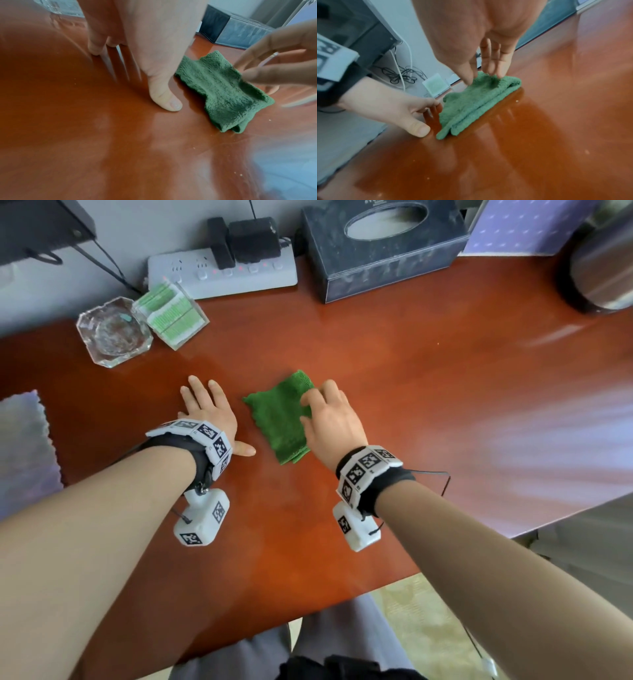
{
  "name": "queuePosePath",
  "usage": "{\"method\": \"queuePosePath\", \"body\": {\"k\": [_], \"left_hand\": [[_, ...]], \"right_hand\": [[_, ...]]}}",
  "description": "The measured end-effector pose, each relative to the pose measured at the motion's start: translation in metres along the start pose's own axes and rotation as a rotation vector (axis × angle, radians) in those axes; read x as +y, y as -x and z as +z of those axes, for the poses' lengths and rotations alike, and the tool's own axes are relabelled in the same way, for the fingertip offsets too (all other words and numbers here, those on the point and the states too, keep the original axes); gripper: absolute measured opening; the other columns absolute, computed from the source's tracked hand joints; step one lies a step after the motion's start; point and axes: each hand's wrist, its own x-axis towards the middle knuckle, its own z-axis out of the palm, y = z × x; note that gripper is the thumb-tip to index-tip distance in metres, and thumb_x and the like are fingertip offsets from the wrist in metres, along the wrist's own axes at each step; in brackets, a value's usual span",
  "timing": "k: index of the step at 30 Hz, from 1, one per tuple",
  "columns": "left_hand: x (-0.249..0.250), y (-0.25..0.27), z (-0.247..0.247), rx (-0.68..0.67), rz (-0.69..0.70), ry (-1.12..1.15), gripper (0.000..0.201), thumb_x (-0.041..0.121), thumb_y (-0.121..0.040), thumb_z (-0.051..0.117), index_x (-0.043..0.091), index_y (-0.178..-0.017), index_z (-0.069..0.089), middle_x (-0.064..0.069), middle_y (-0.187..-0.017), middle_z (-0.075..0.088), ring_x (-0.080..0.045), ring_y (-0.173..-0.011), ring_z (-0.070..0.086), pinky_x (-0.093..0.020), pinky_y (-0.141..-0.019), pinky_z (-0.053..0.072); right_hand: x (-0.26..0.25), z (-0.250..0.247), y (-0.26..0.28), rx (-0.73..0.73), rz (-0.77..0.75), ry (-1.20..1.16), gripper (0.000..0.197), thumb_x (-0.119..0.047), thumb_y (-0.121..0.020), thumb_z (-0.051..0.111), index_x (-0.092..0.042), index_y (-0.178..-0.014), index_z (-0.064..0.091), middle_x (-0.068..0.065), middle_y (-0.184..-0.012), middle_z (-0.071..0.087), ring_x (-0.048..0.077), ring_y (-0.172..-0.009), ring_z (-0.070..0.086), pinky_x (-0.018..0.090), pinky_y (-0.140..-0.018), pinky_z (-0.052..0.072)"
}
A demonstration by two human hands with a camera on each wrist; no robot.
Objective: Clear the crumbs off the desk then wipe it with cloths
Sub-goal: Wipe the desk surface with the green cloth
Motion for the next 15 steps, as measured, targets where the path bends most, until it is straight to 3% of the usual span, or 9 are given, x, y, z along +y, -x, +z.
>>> {"method": "queuePosePath", "body": {"k": [4, 8, 9, 11, 13, 15], "left_hand": [[0.000, -0.001, 0.000, -0.015, -0.002, 0.007, 0.145, 0.063, -0.065, 0.080, 0.002, -0.152, -0.019, -0.026, -0.158, -0.023, -0.040, -0.149, -0.011, -0.053, -0.118, 0.022], [-0.001, -0.003, -0.001, -0.033, -0.005, 0.014, 0.145, 0.062, -0.065, 0.080, 0.001, -0.151, -0.020, -0.027, -0.157, -0.025, -0.041, -0.149, -0.013, -0.053, -0.119, 0.020], [-0.001, -0.003, -0.001, -0.034, -0.007, 0.020, 0.145, 0.061, -0.065, 0.081, 0.000, -0.151, -0.020, -0.027, -0.156, -0.026, -0.041, -0.149, -0.013, -0.053, -0.119, 0.019], [0.001, -0.003, -0.001, -0.035, -0.009, 0.035, 0.144, 0.058, -0.066, 0.082, 0.000, -0.151, -0.020, -0.027, -0.156, -0.026, -0.042, -0.148, -0.014, -0.054, -0.119, 0.019], [0.002, -0.002, 0.000, -0.033, -0.010, 0.035, 0.144, 0.057, -0.067, 0.082, 0.000, -0.151, -0.020, -0.028, -0.156, -0.026, -0.043, -0.148, -0.014, -0.055, -0.119, 0.019], [0.002, -0.003, 0.000, -0.026, -0.011, 0.028, 0.144, 0.057, -0.067, 0.082, -0.001, -0.151, -0.020, -0.028, -0.156, -0.025, -0.043, -0.148, -0.014, -0.055, -0.119, 0.020]], "right_hand": [[-0.007, 0.007, -0.011, -0.183, 0.004, 0.146, 0.051, -0.031, -0.087, 0.071, -0.007, -0.124, 0.046, 0.013, -0.125, 0.039, 0.030, -0.106, 0.048, 0.038, -0.084, 0.050], [-0.018, 0.021, -0.004, -0.082, -0.033, 0.279, 0.053, -0.021, -0.074, 0.075, -0.006, -0.120, 0.054, 0.020, -0.126, 0.048, 0.037, -0.107, 0.051, 0.041, -0.085, 0.048], [-0.019, 0.027, 0.000, -0.080, -0.067, 0.283, 0.059, -0.018, -0.075, 0.071, -0.003, -0.129, 0.052, 0.025, -0.137, 0.044, 0.042, -0.120, 0.047, 0.046, -0.094, 0.045], [-0.021, 0.040, 0.007, -0.160, -0.099, 0.293, 0.074, -0.024, -0.086, 0.058, -0.004, -0.151, 0.029, 0.028, -0.158, 0.014, 0.044, -0.144, 0.019, 0.051, -0.116, 0.025], [-0.020, 0.048, 0.012, -0.174, -0.086, 0.298, 0.078, -0.031, -0.091, 0.048, -0.009, -0.156, 0.012, 0.023, -0.162, -0.003, 0.041, -0.149, 0.001, 0.051, -0.121, 0.010], [-0.016, 0.051, 0.013, -0.160, -0.081, 0.310, 0.078, -0.036, -0.092, 0.044, -0.014, -0.157, 0.008, 0.020, -0.163, -0.006, 0.038, -0.150, -0.002, 0.049, -0.122, 0.007]]}}
